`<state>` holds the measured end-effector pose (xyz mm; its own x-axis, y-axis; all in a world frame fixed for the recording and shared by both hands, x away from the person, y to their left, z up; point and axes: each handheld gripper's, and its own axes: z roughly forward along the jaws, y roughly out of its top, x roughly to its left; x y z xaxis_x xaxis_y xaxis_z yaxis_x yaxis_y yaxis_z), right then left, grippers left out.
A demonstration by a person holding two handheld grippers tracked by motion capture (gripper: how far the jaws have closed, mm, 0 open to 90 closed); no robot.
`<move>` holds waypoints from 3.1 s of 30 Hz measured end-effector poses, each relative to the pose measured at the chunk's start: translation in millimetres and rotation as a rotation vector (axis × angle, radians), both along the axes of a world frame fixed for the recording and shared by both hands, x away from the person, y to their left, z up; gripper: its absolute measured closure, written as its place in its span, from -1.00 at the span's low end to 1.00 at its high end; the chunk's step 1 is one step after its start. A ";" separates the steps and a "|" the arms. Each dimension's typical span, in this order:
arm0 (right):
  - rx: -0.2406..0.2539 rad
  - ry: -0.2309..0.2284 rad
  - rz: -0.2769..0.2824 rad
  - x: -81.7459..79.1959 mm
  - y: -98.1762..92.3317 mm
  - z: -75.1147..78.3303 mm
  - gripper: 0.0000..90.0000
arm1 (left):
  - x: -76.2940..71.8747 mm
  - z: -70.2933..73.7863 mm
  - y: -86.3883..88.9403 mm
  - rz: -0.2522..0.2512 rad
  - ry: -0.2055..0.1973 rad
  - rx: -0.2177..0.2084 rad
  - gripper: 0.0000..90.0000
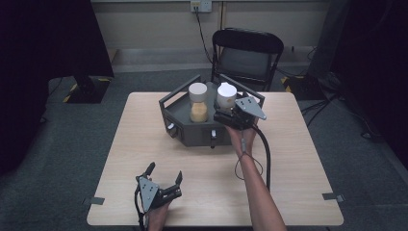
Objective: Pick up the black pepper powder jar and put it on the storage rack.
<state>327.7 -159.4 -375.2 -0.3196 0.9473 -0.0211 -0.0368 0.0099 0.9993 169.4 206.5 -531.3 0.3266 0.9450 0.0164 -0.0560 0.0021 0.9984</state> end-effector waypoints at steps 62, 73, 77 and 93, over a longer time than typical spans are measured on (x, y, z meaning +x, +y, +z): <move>0.004 -0.056 0.022 -75.3 -10.0 -30.8 -1.00 | 0.0 0.0 0.0 0.000 0.000 0.000 -0.98; -0.001 -0.079 -0.007 -92.1 -11.8 -37.3 -1.00 | 0.0 0.0 0.0 0.000 0.000 0.001 -0.97; 0.006 -0.072 -0.018 -97.2 -13.7 -39.7 -1.00 | 0.0 0.0 0.0 0.000 0.000 0.000 -0.98; 0.016 -0.065 -0.049 -119.8 -24.9 -51.7 -1.00 | 0.1 -0.1 -0.1 0.000 -0.001 0.000 -0.97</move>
